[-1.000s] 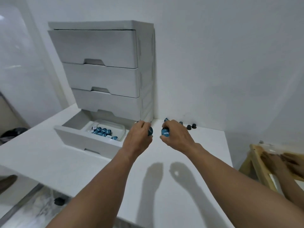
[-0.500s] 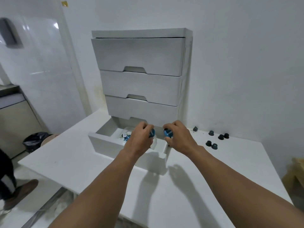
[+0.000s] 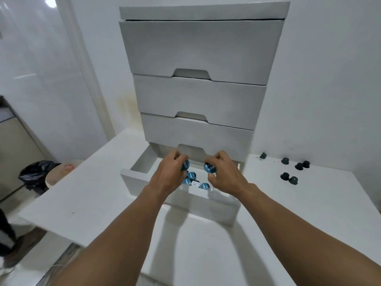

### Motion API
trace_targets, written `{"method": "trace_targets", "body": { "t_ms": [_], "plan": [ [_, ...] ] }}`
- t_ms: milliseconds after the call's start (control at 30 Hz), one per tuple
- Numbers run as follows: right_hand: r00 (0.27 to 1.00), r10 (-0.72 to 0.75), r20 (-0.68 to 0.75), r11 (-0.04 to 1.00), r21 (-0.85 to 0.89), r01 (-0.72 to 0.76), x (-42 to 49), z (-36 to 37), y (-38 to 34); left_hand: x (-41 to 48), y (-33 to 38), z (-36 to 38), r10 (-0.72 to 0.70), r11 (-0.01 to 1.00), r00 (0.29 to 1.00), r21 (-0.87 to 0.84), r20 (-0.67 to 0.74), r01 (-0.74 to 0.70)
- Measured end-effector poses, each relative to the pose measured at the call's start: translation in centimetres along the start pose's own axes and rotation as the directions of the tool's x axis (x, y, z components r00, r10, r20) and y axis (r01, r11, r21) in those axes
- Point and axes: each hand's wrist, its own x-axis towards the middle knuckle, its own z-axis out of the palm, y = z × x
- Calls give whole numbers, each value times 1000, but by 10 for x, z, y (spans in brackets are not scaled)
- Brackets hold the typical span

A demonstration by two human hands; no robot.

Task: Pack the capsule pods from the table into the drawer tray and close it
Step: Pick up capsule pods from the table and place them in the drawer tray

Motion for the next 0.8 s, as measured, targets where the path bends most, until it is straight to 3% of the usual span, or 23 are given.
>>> {"method": "trace_targets", "body": {
  "t_ms": [433,800],
  "plan": [
    [982,146,123,988,39,-152,65,71,74,74,-46,86,-25,999,961,-29,277,35],
    [939,280,202,959,-17,-282,84,115,108,121,-80,156,84,988,888,-151,452,-17]
  ]
}}
